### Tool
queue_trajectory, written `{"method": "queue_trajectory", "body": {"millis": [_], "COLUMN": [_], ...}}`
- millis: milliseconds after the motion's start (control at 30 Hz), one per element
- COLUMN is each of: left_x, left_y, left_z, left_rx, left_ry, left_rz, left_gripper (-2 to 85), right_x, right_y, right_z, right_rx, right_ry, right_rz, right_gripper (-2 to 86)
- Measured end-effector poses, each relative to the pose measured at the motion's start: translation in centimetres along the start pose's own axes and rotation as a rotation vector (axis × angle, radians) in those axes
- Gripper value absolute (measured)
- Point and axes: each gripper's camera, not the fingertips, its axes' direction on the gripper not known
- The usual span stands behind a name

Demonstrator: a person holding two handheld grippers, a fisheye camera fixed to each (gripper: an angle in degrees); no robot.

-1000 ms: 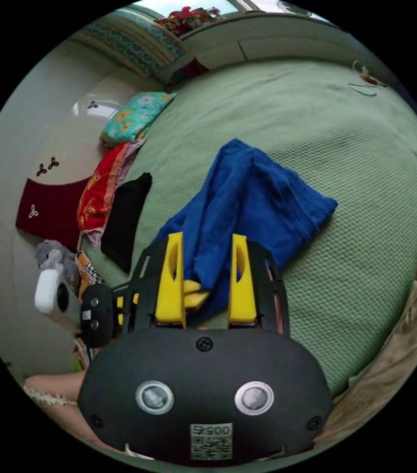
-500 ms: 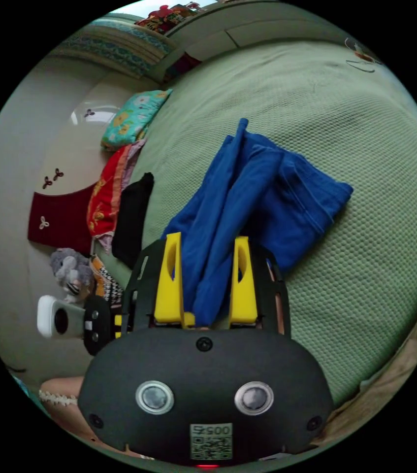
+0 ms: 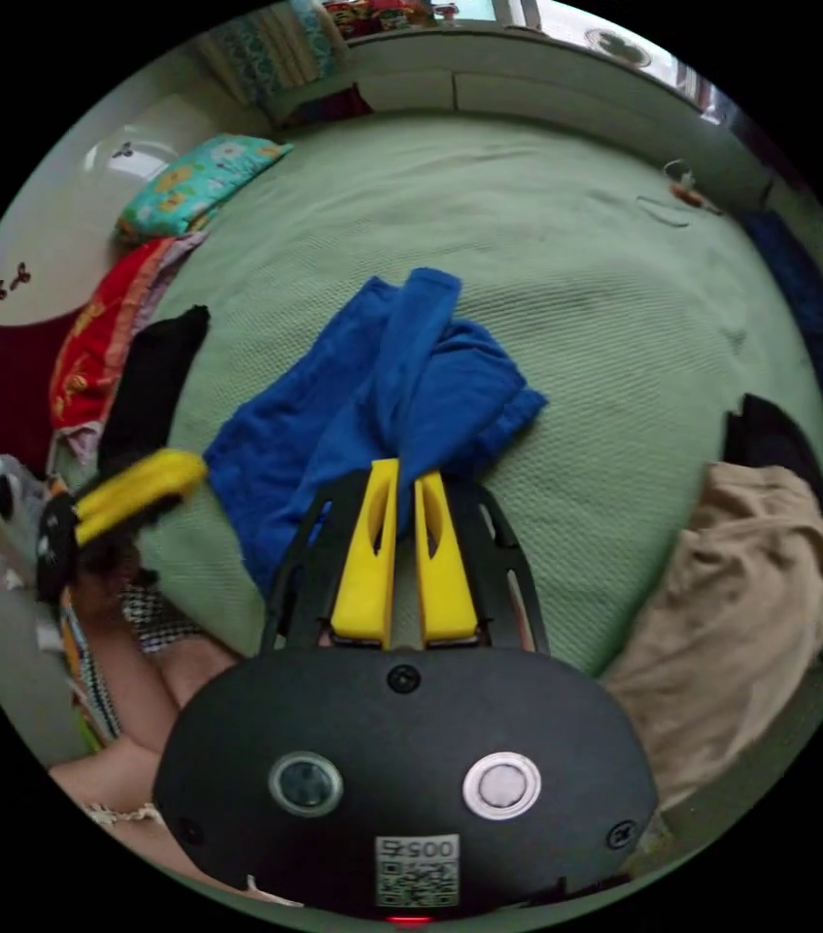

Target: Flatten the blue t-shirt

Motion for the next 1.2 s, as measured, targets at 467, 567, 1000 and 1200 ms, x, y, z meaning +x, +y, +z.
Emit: {"method": "queue_trajectory", "body": {"millis": [467,567,1000,1200], "left_x": [2.0,3.2,1.9,-0.1], "left_y": [-1.7,-2.1,-1.1,1.5], "left_z": [5.7,5.7,2.2,-1.0], "left_rx": [-0.276,-0.297,-0.228,-0.229], "left_ry": [-0.129,-0.180,-0.384,-0.412], "left_rz": [-0.025,0.023,-0.250,-0.448], "left_gripper": [13.8,11.9,5.3,7.9], "right_x": [6.4,7.2,10.1,10.0], "right_y": [3.9,4.5,5.2,3.9], "right_z": [-9.5,-10.3,-12.5,-11.4], "right_rx": [-0.099,-0.116,-0.062,0.036], "right_ry": [0.317,0.320,0.381,0.249], "right_rz": [0.192,0.186,0.247,0.182], "right_gripper": [-0.5,-0.8,-0.9,-0.4]}}
